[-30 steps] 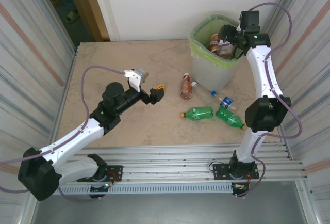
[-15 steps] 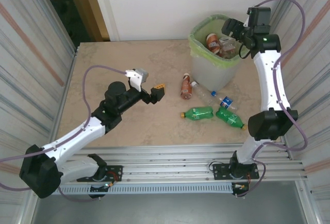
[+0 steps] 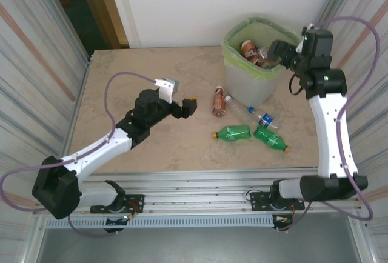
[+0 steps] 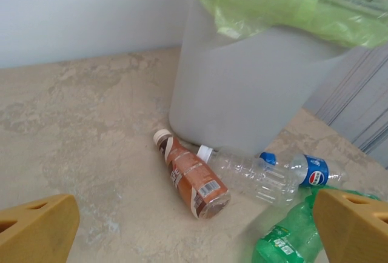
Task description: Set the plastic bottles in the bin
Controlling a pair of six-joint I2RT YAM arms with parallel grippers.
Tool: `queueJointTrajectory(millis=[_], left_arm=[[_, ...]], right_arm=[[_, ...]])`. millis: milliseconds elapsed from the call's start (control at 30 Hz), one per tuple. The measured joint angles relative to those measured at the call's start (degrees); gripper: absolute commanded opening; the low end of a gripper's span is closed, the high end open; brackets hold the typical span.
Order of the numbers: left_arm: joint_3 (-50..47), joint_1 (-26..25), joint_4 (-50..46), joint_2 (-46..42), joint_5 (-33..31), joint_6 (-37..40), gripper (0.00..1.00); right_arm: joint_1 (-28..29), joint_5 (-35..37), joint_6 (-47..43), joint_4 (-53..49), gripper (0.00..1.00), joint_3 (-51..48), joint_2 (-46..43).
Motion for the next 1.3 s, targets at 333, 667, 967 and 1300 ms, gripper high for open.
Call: queueJointTrajectory(millis=[333,667,967,1300], left_arm=[[5.38,-2.71,-5.03,10.91,-2.75,-3.41,0.98],[13.88,-5.03,-8.41,23.54,-3.63,-6.99,0.94],[24.02,-5.42,-10.58,36.39,-2.27,-8.07,0.92],[33.68,-5.42,-13.57,46.25,-1.70,-8.24,0.91]], right_arm=[[-0.15,9.14,3.28,-3.85,0.98,-20.52,-20.15],[-0.17,13.09,8.66,-8.57,0.98,-30.91,-30.80],[-0.15,13.31,10.38,-9.57,0.98,-32.98,-34.95],[-0.15,12.98,10.80,-9.53,0.98,-33.59,-34.77]])
